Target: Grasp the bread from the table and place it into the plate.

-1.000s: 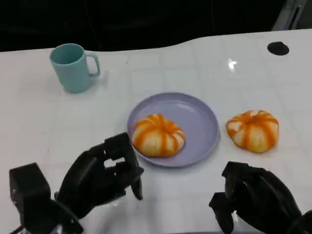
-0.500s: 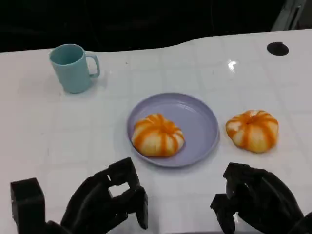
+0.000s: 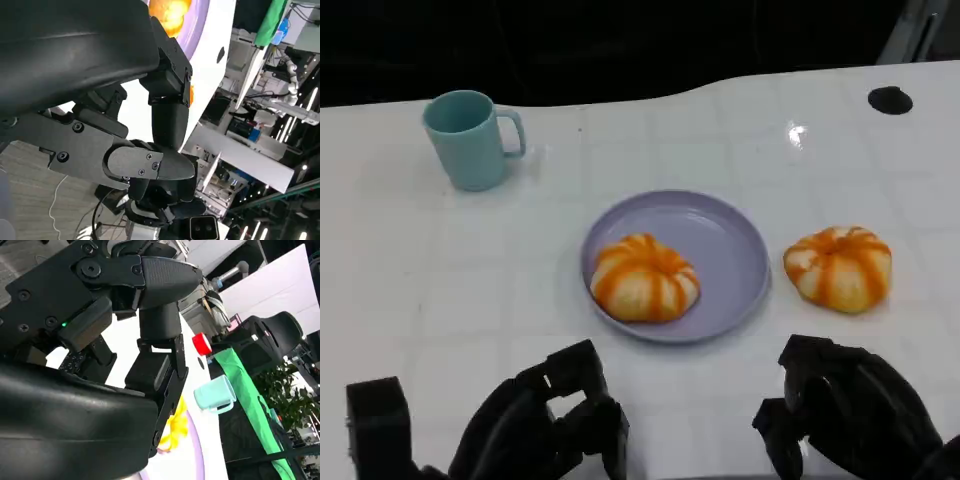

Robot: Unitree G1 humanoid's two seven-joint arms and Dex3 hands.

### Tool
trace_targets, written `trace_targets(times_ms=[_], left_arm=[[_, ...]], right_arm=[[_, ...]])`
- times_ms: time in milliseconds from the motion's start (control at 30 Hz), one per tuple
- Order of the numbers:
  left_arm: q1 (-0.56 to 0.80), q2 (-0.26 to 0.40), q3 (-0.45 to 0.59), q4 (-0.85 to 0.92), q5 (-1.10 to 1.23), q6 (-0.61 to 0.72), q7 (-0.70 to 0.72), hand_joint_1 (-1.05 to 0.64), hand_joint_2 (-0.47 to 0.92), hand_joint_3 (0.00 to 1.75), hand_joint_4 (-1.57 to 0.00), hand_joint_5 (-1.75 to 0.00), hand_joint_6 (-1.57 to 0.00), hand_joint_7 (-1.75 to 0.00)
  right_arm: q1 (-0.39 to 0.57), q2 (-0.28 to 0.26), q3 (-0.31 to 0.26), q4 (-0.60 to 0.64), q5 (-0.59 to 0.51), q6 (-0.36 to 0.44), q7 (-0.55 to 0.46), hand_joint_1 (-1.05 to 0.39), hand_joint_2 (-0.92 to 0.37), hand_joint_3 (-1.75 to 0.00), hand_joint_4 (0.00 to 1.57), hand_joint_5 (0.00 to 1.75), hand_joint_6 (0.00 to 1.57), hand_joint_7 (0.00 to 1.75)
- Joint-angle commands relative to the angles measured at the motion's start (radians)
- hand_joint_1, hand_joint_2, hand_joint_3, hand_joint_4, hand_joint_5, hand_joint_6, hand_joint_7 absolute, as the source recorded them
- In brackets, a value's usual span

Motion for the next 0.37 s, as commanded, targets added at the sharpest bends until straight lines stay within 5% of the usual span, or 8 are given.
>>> trace_targets(times_ms=[33,367], left_arm=[[-0.007,0.005,0.018,0.023,-0.006,-0.028,-0.041,-0.7,0.92,0.29,-0.84,-1.75,-0.6,-1.75],[-0.025,0.003,0.046,0.053,-0.02,-0.016,-0.064,-0.68,0.92,0.33,-0.86,-1.75,-0.61,-1.75]], right_arm=[[-0.018,-0.001,-0.009,0.027,0.011,-0.017,0.008,-0.95,-0.56,-0.67,1.22,1.52,1.09,1.32],[-0.04,0.003,-0.011,0.058,0.007,-0.035,0.013,-0.97,-0.58,-0.62,1.25,1.48,1.11,1.29]])
